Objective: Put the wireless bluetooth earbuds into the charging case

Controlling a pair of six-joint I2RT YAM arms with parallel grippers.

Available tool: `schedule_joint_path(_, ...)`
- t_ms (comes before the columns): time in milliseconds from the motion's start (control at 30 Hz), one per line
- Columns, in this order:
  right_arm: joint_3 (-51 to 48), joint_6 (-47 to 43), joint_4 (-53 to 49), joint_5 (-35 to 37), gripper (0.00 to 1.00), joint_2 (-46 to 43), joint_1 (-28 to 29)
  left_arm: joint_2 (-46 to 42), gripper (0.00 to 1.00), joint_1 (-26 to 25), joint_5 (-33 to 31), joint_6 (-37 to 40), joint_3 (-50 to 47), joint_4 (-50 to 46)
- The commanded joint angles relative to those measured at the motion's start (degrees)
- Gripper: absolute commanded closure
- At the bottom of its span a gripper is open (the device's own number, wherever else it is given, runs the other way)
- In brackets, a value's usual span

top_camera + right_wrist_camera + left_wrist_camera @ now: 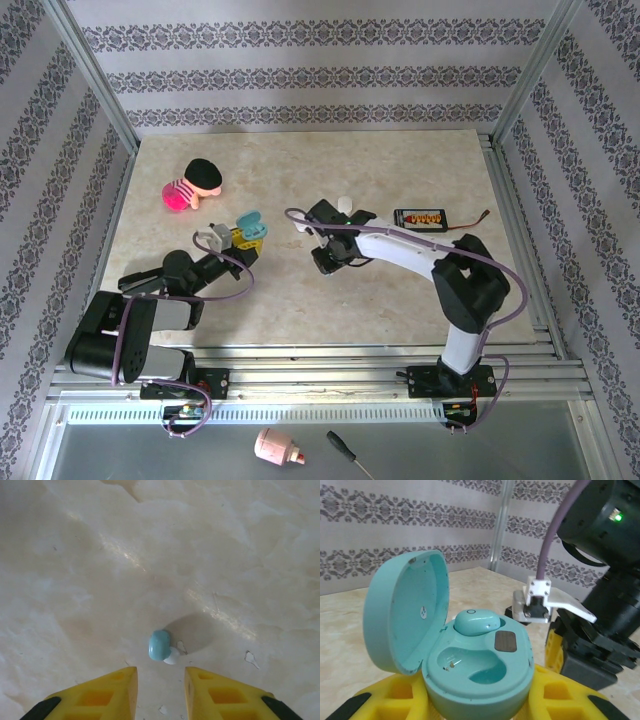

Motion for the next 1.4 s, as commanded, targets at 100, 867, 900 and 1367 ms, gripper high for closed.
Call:
schedule_joint_path(100, 5.0, 1.9, -9.3, 10.1, 0.72, 6.2, 3.5, -0.3, 0.67, 1.4, -0.9, -1.2, -0.6, 4.4)
schedule_joint_path(867, 11.8, 2.6, -13.0, 16.6, 0.76, 13.7, 7.6, 0.0, 0.67, 1.8, -0.5, -1.2, -1.1, 4.4)
schedule_joint_path(900, 12.0, 2.5, -13.0, 16.6, 0.76, 13.9, 7.6, 0.1, 0.67, 1.8, -0.4, -1.1, -1.1, 4.4)
schedule_joint_path(1367, 14.2, 1.4, -14.2, 17.0, 0.76, 17.2, 8.0, 0.2, 0.67, 1.9, -0.4, -0.9, -1.1, 4.4)
